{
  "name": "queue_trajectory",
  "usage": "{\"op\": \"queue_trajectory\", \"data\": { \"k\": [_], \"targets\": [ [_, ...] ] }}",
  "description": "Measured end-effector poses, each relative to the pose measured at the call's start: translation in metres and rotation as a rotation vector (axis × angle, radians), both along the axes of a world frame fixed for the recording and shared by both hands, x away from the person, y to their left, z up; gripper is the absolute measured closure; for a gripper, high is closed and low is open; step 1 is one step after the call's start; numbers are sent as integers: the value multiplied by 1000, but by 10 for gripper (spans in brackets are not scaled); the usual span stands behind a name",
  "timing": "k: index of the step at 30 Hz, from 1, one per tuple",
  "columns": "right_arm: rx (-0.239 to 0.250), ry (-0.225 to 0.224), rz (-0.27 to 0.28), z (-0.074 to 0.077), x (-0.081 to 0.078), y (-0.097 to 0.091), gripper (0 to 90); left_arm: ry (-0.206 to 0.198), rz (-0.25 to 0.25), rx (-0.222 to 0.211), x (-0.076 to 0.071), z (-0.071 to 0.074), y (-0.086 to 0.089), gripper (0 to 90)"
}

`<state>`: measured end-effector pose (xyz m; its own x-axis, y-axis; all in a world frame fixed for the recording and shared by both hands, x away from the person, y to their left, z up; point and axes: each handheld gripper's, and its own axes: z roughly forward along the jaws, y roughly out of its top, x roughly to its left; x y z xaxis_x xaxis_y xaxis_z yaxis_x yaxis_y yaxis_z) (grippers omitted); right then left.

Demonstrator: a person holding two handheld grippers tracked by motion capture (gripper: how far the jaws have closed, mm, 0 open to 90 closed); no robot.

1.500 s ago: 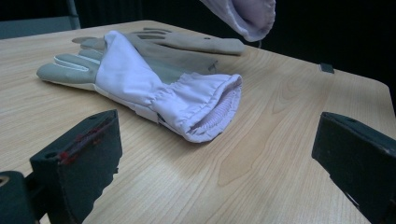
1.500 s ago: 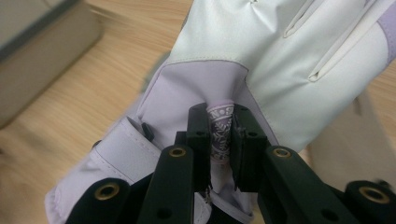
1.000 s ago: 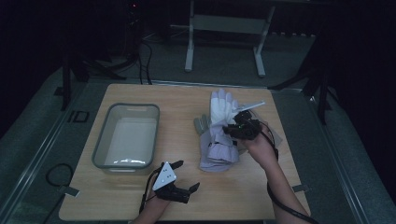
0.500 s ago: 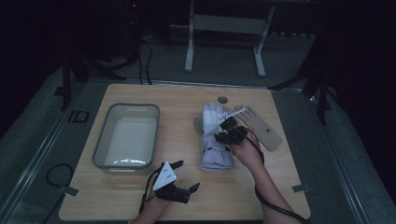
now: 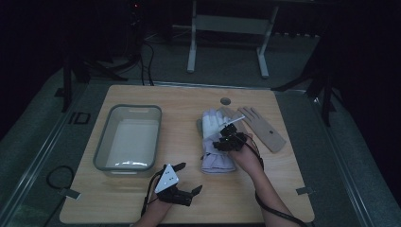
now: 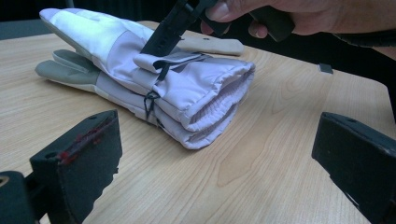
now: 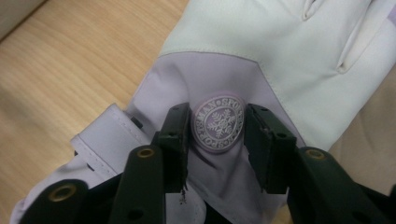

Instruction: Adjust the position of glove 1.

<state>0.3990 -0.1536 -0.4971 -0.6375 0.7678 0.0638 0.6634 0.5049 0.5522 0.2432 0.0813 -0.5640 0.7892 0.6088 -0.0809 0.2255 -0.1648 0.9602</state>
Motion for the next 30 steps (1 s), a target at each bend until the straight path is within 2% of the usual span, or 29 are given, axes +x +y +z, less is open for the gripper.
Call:
{"op": "queue_trajectory", "data": {
  "k": [3, 11, 15, 18, 21, 23, 26, 28, 30],
  "targets": [
    [4, 16, 6, -2, -4, -1, 617, 0, -1, 0, 0, 0, 0, 17],
    [30, -7, -18, -8, -21, -1, 617, -2, 2, 1, 0, 0, 0, 17],
    [35, -23, -22, -5, -24, -1, 581, -2, 2, 3, 0, 0, 0, 17],
    [91, -60, -21, 4, -27, -4, 485, -2, 2, 1, 0, 0, 0, 17],
    [100, -90, -6, 10, -28, -8, 359, 0, 9, 10, 0, 0, 0, 17],
    [122, -74, 12, 12, -28, -12, 254, 3, 10, 12, 0, 0, 0, 17],
    [198, -78, 31, 13, -26, -23, 151, 16, 14, 17, 1, 0, 1, 16],
    [208, -87, 64, 14, -28, -31, 145, 25, 20, 30, 2, 1, 0, 17],
    [254, -117, 107, 14, -32, -41, 148, 30, 22, 52, 3, 1, -1, 16]
  ]
}}
